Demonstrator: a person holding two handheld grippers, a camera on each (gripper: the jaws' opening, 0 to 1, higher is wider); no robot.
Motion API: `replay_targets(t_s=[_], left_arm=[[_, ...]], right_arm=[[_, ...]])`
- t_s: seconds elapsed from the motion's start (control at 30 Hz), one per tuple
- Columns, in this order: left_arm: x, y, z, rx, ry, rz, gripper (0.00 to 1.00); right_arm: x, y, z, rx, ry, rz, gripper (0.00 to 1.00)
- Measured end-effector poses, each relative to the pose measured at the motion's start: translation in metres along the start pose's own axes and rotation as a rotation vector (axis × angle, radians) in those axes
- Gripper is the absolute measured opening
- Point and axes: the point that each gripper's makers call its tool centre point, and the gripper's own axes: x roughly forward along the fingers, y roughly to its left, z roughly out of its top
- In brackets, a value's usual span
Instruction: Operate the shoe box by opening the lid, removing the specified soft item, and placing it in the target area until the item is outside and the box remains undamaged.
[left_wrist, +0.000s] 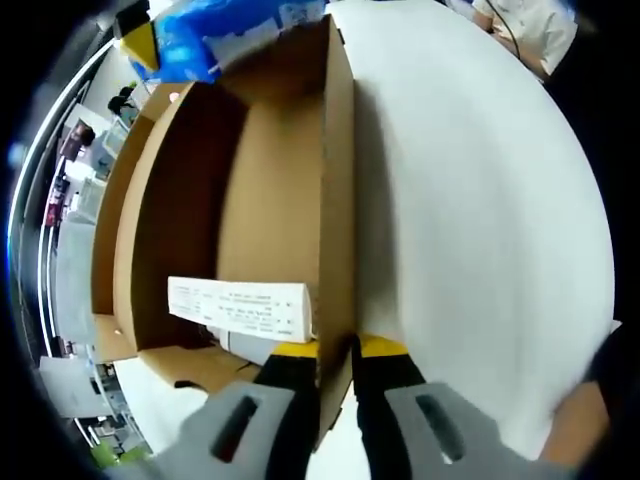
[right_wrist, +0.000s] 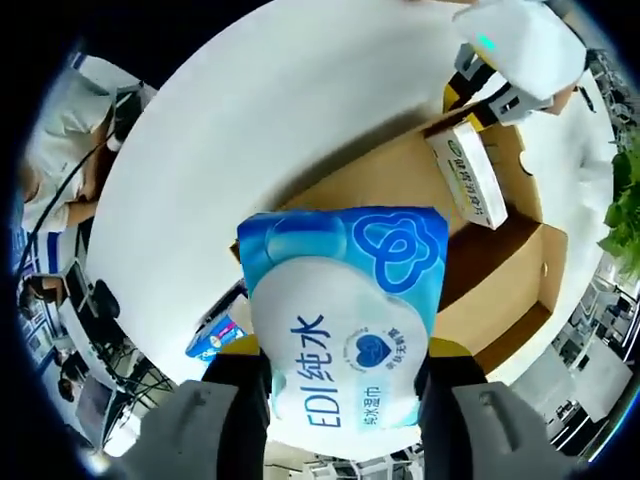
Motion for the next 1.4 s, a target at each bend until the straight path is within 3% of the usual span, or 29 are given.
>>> replay_targets(t_s=[0.73, 1.4], left_arm=[[0.0, 0.0, -0.001, 0.003, -0.003, -0.003, 0.1], [0.0, -0.001, -0.002, 0.005, -0.006, -0.005, 0.1]], right_arm=[[-0.026, 0.067, -0.021, 0.193, 0.053, 0.06, 0.57], [-0.027, 0.13, -0.024, 0.34, 0.065, 0.121, 0.56]])
